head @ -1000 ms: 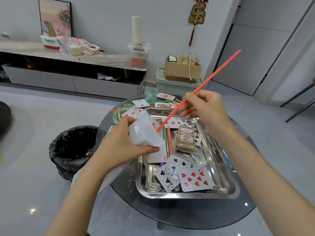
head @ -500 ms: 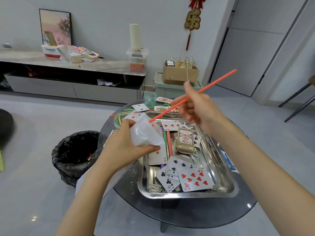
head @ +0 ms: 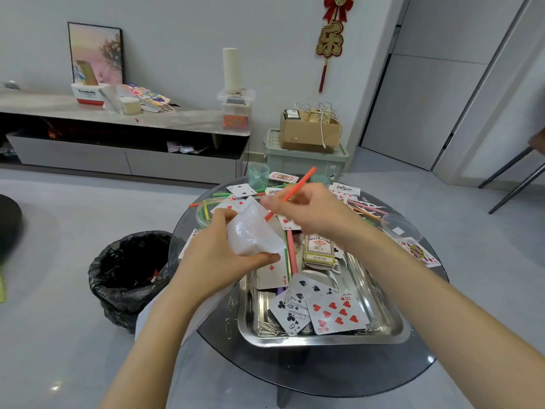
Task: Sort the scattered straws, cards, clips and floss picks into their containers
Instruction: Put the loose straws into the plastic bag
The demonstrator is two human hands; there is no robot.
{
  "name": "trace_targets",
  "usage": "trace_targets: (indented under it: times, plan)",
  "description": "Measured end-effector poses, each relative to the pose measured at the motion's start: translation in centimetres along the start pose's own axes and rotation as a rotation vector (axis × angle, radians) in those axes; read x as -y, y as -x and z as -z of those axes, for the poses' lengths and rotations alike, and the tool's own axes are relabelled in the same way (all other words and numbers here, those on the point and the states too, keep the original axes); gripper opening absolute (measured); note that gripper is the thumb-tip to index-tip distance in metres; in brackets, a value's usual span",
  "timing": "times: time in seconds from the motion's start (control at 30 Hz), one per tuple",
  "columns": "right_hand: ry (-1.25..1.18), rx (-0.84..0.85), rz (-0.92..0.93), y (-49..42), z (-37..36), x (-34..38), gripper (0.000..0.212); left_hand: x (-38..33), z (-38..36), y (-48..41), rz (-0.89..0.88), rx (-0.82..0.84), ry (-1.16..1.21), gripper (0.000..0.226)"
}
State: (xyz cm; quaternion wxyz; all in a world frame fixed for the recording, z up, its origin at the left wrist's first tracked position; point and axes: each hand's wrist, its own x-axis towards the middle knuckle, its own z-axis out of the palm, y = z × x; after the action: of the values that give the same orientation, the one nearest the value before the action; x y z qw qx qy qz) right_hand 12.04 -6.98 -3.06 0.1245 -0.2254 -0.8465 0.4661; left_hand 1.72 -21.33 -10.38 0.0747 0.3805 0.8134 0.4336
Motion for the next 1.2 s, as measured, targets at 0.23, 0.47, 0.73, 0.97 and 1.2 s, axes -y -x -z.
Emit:
trace_targets:
  times: [0.23, 0.47, 0.73, 0.97, 1.2]
  plan:
    - [-0.269, -0.227, 0.238, 0.4, 1.2, 0.5, 0.013, 0.3, 0.3, 0.0, 0.014, -0.015, 0.015, 0.084]
    - [-0.186, -0.099, 0.243, 1.7, 0.8, -2.4, 0.022, 0.0, 0.2, 0.1, -0.007, -0.019, 0.009, 0.094]
    - [0.478, -0.339, -0.255, 0.6, 9.2, -14.4, 0.016, -1.9, -1.3, -0.5, -0.11, -0.017, -0.121, 0.112]
    - [0.573, -0.224, -0.339, -0.2, 9.8, -18.6, 0.012, -2.5, -3.2, -1.0, -0.135, 0.027, -0.244, 0.118]
    - [0.556, -0.056, -0.408, -1.9, 10.5, -19.4, 0.013, -2.7, -3.2, -0.7, -0.122, 0.035, -0.256, 0.113]
